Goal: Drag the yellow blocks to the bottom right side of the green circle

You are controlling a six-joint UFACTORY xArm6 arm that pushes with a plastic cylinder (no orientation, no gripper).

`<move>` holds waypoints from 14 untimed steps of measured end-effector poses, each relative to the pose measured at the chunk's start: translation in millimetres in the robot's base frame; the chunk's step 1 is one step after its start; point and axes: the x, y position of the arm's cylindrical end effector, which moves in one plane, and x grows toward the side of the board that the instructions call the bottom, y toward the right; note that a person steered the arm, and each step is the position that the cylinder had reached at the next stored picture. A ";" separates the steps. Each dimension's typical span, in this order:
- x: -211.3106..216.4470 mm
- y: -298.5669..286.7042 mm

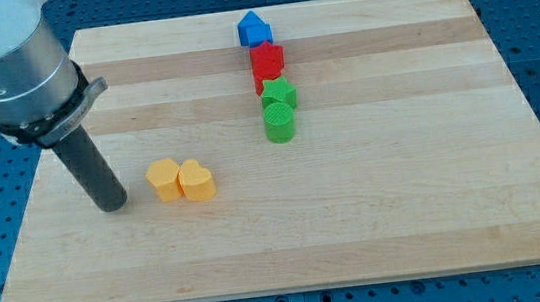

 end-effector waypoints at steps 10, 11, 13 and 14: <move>17.5 169.6; -2.8 169.6; 12.4 167.8; 45.7 169.3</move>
